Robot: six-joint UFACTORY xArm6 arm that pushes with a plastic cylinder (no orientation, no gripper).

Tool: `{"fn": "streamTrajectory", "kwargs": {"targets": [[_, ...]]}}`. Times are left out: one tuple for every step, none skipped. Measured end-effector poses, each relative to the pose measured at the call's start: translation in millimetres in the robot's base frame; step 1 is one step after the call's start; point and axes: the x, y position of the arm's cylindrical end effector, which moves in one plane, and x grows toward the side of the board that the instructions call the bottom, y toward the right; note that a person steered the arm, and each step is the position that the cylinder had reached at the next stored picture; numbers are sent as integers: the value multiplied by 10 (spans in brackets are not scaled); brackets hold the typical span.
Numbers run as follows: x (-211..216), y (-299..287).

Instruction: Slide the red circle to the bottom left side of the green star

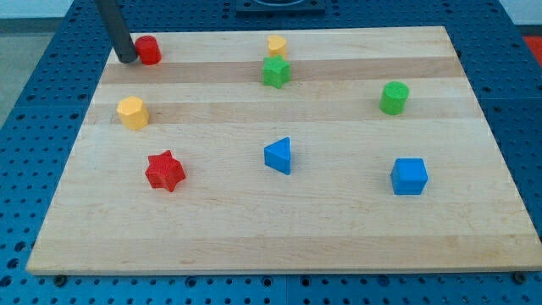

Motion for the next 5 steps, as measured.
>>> {"fn": "streamTrajectory", "kwargs": {"targets": [[8,232],[8,134],[-75,-264],[-438,-351],[-574,21]]}}
